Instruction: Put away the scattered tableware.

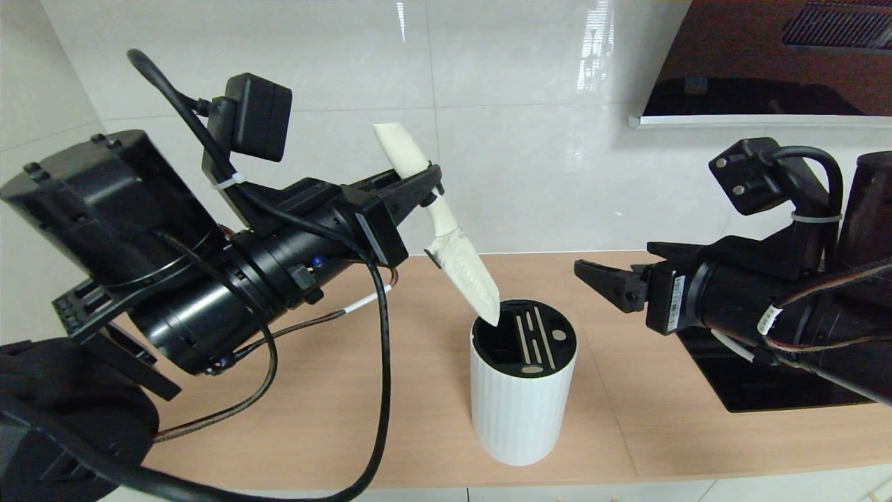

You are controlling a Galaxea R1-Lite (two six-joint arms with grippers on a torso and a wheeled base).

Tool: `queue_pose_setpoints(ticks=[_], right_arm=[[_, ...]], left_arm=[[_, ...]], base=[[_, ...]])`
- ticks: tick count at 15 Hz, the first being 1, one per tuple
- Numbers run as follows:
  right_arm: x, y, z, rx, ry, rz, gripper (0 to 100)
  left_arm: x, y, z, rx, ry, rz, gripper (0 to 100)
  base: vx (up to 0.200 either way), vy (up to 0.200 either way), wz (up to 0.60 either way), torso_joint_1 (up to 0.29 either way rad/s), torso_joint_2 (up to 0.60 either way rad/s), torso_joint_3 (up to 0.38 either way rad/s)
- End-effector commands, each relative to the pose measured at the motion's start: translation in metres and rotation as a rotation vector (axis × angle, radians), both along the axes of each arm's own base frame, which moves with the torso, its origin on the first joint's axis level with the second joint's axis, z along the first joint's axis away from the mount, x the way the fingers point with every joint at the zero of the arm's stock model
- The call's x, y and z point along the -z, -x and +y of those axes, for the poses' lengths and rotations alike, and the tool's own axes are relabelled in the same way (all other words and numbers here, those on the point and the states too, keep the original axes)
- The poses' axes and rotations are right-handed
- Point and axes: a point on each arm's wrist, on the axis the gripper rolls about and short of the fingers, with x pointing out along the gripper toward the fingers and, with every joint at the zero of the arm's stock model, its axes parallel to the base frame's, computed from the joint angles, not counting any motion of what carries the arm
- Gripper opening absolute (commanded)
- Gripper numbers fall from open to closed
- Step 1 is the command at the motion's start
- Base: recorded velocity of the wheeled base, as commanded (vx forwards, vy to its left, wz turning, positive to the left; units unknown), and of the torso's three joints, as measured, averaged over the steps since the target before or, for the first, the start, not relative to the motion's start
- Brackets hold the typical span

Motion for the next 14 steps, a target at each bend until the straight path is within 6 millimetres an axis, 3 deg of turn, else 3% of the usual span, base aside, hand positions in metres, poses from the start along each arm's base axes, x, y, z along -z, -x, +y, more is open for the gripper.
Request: queue_pose_setpoints(ticks=[1,8,14], right_arm=[[0.002,-0.001,0.001,0.000,0.006,0.007,100],[0.005,-0.003,0.003,0.000,0.013,0.014,100],[0.006,-0.003,0.003,0.000,0.014,0.015,100]], left_arm=[[0.009,-0.001,-0.005,0.012,-0.023,0.022,0],[0.036,-0.007,-0.022,0.034,-0.098,0.038,0],[0.044,-0.008,-0.034,0.058,-0.104,0.042,0]], base=[[0.000,0.000,0.00,0.000,0.00,0.000],[0.000,0.000,0.00,0.000,0.00,0.000],[0.000,0.000,0.00,0.000,0.00,0.000]])
